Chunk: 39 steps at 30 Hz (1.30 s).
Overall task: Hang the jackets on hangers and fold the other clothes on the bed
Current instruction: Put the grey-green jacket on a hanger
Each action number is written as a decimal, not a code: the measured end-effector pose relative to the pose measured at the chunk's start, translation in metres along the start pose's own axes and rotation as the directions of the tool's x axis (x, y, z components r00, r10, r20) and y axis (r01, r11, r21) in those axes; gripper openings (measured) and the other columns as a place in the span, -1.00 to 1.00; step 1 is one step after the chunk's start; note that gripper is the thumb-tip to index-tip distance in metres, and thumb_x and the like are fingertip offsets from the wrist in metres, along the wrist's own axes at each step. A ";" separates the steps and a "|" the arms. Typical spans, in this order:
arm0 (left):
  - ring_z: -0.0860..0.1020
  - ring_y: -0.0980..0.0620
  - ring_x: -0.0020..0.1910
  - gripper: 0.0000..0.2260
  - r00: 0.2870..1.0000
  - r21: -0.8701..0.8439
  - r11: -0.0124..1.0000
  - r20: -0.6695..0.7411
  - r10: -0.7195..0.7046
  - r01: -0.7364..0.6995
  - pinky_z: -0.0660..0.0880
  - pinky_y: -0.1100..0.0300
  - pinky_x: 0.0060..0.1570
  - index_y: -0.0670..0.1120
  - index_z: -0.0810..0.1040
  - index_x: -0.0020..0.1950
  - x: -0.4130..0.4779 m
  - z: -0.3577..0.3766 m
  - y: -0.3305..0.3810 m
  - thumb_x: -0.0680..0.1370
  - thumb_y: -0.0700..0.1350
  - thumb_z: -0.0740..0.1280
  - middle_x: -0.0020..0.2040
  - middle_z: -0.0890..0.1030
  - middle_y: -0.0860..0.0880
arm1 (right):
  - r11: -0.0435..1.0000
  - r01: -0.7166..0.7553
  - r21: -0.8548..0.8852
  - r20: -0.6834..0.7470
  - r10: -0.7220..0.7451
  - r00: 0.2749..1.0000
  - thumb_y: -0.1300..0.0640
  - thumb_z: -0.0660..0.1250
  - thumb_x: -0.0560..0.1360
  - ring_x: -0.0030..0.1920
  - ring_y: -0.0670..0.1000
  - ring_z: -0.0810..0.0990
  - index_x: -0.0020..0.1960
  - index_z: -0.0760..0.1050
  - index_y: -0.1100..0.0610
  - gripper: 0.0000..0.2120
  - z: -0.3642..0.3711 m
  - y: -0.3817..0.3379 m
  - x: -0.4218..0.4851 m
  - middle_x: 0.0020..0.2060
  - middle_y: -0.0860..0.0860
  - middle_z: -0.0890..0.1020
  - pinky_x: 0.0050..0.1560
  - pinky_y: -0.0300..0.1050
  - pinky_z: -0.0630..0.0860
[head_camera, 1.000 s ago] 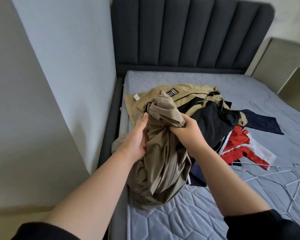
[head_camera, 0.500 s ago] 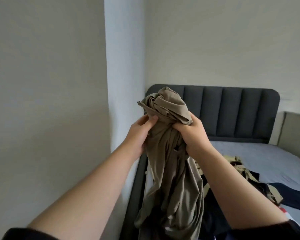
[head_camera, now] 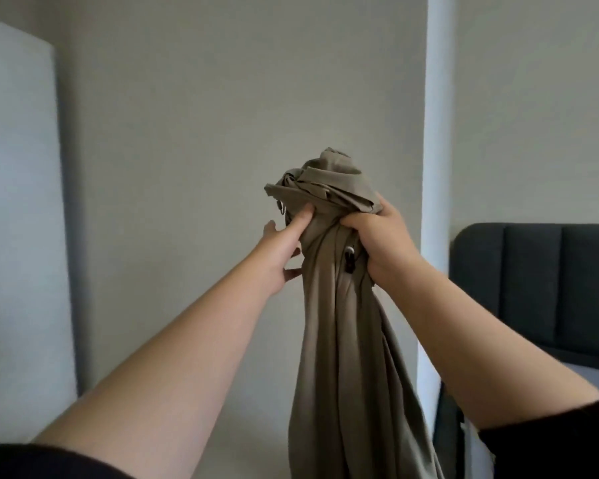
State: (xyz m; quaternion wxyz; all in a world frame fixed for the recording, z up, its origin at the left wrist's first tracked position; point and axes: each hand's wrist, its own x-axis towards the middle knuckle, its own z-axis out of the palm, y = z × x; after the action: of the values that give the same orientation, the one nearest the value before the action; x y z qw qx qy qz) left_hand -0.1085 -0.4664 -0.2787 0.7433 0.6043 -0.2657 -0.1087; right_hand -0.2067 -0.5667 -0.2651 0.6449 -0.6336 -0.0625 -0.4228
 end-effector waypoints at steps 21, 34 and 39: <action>0.48 -0.01 0.29 -0.52 0.868 0.097 0.991 -0.496 -0.028 0.088 0.39 0.02 0.33 -0.07 0.39 0.42 -0.023 -0.312 -0.041 0.58 0.15 0.23 0.34 0.50 -0.02 | 0.878 -0.437 -0.195 0.629 0.454 0.632 0.47 0.25 0.46 0.04 0.17 0.63 0.17 0.48 0.26 -0.68 0.292 0.178 -0.015 0.09 0.24 0.61 0.03 0.04 0.59; 0.61 -0.05 0.03 -0.81 0.885 0.278 0.944 -0.465 -0.030 0.178 0.56 0.13 -0.05 -0.14 0.54 0.16 -0.205 -0.260 0.004 0.64 -0.16 0.18 0.09 0.63 -0.11 | 0.713 -0.690 -0.122 0.796 0.485 0.361 0.29 0.39 0.37 -0.33 0.03 0.42 -0.03 0.53 0.24 -0.82 0.235 0.104 -0.125 -0.23 0.13 0.55 -0.24 -0.15 0.46; 0.48 -0.17 0.19 -0.73 0.844 0.713 0.612 -0.519 0.132 0.342 0.40 0.08 0.15 -0.27 0.50 0.24 -0.231 -0.268 0.017 0.64 -0.17 0.16 0.19 0.53 -0.21 | 0.940 -0.193 -0.283 0.612 0.332 0.718 0.34 0.40 0.44 -0.43 -0.13 0.50 -0.21 0.54 0.19 -0.89 0.235 0.098 -0.131 -0.32 0.04 0.56 -0.43 -0.27 0.41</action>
State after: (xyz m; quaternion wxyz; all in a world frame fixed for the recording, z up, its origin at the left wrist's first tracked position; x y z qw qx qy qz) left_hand -0.1632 -0.1252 -0.3582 0.4380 0.8870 -0.0354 0.1417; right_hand -0.1224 -0.3170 -0.3763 0.5696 -0.8039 -0.1492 -0.0838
